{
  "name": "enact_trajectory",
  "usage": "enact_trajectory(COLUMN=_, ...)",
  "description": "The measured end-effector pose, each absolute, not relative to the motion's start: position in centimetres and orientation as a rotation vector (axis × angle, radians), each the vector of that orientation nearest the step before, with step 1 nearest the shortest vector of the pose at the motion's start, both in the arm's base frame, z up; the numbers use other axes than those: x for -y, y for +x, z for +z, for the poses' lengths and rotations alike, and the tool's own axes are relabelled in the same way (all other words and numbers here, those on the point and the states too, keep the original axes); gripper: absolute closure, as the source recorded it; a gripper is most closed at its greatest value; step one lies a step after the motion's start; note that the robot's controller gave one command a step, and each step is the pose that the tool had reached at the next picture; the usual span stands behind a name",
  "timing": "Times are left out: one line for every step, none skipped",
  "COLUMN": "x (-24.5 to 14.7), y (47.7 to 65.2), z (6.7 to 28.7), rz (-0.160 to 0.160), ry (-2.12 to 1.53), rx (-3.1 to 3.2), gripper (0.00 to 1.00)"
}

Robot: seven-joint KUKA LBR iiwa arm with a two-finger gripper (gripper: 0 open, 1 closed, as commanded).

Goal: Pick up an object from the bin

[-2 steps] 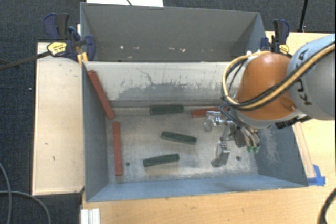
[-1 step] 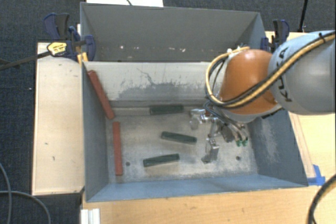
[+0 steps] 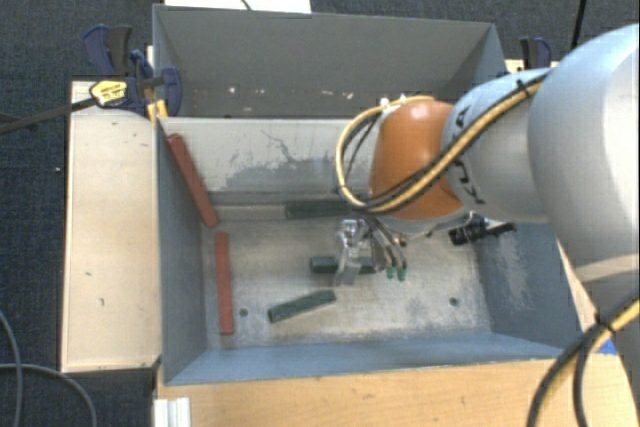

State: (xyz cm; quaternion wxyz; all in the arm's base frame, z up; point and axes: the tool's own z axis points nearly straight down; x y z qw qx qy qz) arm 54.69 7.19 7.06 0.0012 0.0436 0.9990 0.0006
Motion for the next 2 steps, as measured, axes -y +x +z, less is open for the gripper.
enact_trajectory(x=-7.2, y=54.7, z=7.1, rz=0.002, ry=0.135, rx=-3.136, gripper=1.00)
enact_trajectory(x=-7.0, y=58.4, z=21.9, rz=0.001, ry=0.113, rx=-3.136, gripper=1.00)
